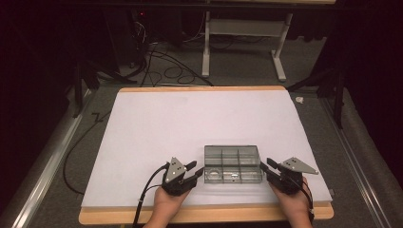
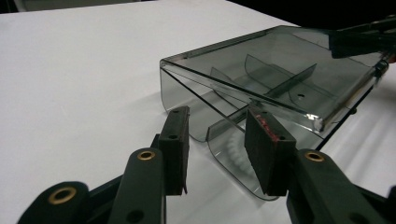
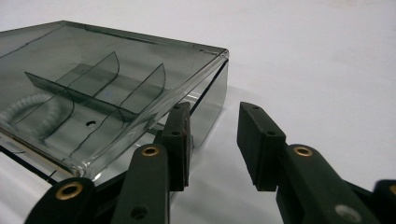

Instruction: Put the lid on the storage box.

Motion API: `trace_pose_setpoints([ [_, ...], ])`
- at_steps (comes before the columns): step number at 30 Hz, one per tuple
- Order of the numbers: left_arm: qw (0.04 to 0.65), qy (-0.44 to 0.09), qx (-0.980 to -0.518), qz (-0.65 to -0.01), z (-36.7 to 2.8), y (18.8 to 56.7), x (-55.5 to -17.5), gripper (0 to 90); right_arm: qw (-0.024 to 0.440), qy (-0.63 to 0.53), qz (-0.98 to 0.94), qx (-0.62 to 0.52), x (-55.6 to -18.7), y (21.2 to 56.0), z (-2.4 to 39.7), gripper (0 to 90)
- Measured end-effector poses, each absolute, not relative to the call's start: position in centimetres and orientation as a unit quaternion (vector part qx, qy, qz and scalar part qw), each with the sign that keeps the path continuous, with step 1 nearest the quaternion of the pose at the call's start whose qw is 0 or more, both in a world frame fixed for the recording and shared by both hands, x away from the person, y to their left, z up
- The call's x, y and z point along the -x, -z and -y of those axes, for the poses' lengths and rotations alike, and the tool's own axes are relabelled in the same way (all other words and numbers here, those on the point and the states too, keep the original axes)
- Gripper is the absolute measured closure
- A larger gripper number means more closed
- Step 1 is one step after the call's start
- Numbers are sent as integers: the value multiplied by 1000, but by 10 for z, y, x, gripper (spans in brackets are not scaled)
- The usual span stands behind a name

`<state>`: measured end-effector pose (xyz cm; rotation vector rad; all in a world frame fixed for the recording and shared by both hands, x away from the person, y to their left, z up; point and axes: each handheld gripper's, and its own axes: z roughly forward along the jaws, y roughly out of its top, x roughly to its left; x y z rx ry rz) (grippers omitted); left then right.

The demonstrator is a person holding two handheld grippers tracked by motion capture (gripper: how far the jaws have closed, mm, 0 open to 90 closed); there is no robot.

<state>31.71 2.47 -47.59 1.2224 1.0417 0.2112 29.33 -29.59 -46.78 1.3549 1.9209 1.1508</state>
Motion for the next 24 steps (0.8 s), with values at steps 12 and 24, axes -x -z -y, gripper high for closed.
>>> trace_pose_setpoints([
  [12, 679, -97, -557, -468, -21, 481, -318, 616, 251, -418, -711, -506, -292, 475, 297, 671],
  [24, 676, -102, -556, -473, -25, 478, -321, 608, 251, -420, -711, -505, -292, 476, 299, 652],
])
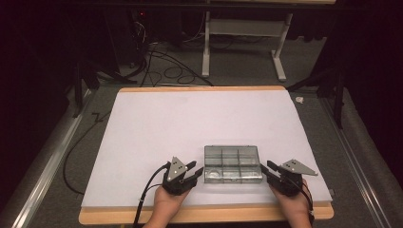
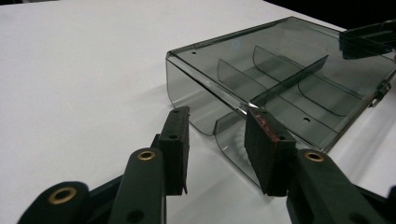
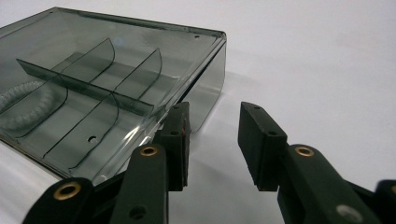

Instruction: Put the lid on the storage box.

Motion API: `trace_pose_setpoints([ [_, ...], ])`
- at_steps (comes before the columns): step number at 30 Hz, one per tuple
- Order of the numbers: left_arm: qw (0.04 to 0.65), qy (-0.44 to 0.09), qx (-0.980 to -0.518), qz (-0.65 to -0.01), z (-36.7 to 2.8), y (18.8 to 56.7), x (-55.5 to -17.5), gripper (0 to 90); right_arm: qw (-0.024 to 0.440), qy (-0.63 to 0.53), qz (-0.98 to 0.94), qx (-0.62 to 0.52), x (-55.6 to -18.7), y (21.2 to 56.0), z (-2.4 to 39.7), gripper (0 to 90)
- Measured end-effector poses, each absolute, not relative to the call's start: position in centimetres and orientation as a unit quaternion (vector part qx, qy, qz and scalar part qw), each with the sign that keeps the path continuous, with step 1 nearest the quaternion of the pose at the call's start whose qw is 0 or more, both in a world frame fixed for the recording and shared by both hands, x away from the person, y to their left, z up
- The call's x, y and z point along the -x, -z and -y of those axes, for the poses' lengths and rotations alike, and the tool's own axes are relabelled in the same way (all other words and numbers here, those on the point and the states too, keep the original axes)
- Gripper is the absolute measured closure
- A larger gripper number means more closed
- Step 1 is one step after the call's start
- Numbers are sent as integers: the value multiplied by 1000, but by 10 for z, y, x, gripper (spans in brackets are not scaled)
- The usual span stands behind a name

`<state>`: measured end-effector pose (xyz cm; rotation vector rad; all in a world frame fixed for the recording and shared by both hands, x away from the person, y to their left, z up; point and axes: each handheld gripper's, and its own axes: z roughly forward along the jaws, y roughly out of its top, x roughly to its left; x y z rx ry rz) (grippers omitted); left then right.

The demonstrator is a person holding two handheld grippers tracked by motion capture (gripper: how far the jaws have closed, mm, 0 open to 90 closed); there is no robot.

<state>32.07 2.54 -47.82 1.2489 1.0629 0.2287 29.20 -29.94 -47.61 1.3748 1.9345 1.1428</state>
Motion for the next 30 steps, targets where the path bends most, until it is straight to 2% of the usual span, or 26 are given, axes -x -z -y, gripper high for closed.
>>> trace_pose_setpoints([
  [8, 667, -117, -554, -484, -44, 475, -333, 590, 255, -415, -707, -512, -295, 473, 306, 635],
  [14, 651, -151, -552, -499, -75, 473, -349, 564, 260, -406, -705, -520, -303, 469, 317, 608],
  [19, 633, -181, -544, -521, -117, 471, -370, 527, 269, -394, -702, -528, -312, 466, 331, 572],
  [21, 618, -199, -543, -533, -138, 474, -380, 493, 271, -390, -699, -534, -317, 465, 338, 535],
  [26, 562, -237, -547, -574, -189, 488, -400, 315, 287, -375, -694, -544, -327, 466, 358, 418],
  [30, 583, -218, -518, -587, -206, 491, -396, 208, 293, -367, -687, -555, -329, 470, 369, 366],
])
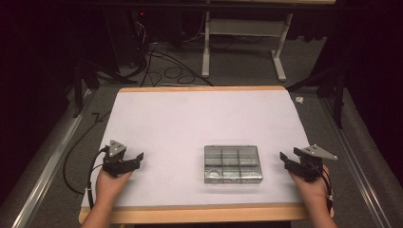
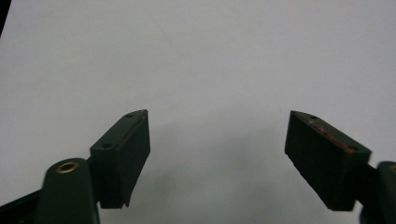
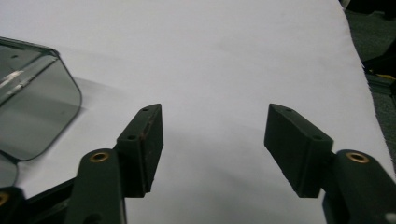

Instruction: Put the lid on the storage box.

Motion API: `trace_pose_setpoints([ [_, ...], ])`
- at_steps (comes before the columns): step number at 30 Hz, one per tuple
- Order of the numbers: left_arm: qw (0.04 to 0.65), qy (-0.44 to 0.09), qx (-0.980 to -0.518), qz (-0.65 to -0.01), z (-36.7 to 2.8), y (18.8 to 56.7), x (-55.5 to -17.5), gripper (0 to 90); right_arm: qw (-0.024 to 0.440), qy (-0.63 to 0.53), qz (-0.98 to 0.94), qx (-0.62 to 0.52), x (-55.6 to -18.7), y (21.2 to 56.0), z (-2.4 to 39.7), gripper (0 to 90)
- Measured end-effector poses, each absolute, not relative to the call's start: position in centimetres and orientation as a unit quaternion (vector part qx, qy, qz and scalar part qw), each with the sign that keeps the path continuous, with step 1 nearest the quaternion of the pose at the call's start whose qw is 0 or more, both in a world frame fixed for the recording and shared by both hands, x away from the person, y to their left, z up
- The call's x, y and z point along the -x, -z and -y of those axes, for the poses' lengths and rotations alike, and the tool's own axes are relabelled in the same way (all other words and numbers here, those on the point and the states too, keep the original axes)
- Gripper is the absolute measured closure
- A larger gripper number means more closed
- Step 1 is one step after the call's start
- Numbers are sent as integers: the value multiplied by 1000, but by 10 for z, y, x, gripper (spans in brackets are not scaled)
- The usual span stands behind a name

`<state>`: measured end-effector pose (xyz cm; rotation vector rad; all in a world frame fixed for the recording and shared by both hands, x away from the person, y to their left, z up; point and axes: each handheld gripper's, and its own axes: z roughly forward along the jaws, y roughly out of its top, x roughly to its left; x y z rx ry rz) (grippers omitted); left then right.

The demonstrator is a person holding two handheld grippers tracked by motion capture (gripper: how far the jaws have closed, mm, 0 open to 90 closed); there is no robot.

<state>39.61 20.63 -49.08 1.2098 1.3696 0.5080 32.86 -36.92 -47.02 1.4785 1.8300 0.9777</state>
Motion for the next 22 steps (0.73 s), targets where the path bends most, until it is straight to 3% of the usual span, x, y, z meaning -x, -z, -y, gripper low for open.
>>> trace_pose_setpoints([
  [3, 604, -208, -506, -580, -210, 488, -391, 185, 284, -372, -687, -555, -329, 475, 372, 328],
  [7, 603, -206, -525, -564, -206, 490, -389, 174, 321, -380, -677, -542, -321, 476, 369, 324],
  [17, 605, -213, -537, -548, -203, 491, -385, 154, 343, -388, -665, -538, -316, 476, 368, 283],
  [22, 605, -208, -532, -555, -204, 490, -387, 156, 331, -407, -659, -538, -314, 476, 372, 193],
])
